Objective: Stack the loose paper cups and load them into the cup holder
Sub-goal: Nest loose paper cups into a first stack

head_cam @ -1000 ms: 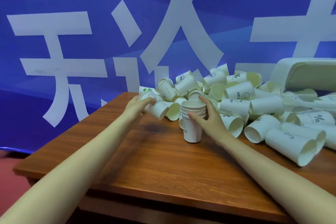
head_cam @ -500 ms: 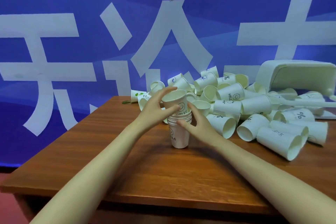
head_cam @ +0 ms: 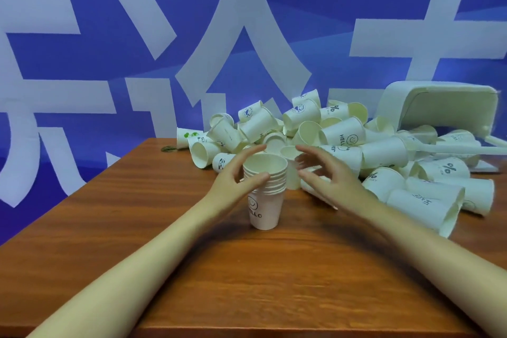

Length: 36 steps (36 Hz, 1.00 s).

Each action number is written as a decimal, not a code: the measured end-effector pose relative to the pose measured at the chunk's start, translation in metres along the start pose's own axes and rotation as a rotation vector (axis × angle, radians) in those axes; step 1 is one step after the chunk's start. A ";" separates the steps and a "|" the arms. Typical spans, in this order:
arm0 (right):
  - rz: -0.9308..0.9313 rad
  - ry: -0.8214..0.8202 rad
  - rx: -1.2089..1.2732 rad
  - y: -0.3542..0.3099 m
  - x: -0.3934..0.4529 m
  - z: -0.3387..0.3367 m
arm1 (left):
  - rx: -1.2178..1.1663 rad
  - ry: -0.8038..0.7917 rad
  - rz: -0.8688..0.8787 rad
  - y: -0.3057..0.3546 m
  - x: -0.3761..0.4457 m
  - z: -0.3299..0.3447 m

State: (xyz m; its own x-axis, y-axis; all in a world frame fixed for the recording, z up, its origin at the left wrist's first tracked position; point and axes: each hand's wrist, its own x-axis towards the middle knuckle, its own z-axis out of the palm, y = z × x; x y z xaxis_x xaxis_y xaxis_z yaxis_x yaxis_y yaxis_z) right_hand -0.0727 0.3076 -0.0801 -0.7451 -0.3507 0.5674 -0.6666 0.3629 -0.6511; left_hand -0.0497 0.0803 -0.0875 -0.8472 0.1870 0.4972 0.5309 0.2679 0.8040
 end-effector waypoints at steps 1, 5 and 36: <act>-0.031 0.030 -0.078 0.000 0.003 -0.009 | -0.010 0.015 -0.001 -0.001 -0.001 -0.001; -0.114 0.217 -0.440 0.011 0.013 -0.046 | -0.018 0.082 -0.017 -0.001 -0.007 -0.010; 0.097 0.164 0.166 -0.001 0.031 -0.062 | -0.368 0.045 -0.156 -0.001 -0.011 0.041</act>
State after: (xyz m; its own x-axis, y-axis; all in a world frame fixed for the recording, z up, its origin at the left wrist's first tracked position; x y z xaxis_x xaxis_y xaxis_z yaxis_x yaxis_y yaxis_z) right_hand -0.0961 0.3497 -0.0304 -0.8079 -0.1713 0.5639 -0.5893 0.2363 -0.7726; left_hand -0.0401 0.1164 -0.1072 -0.9213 0.1267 0.3676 0.3616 -0.0685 0.9298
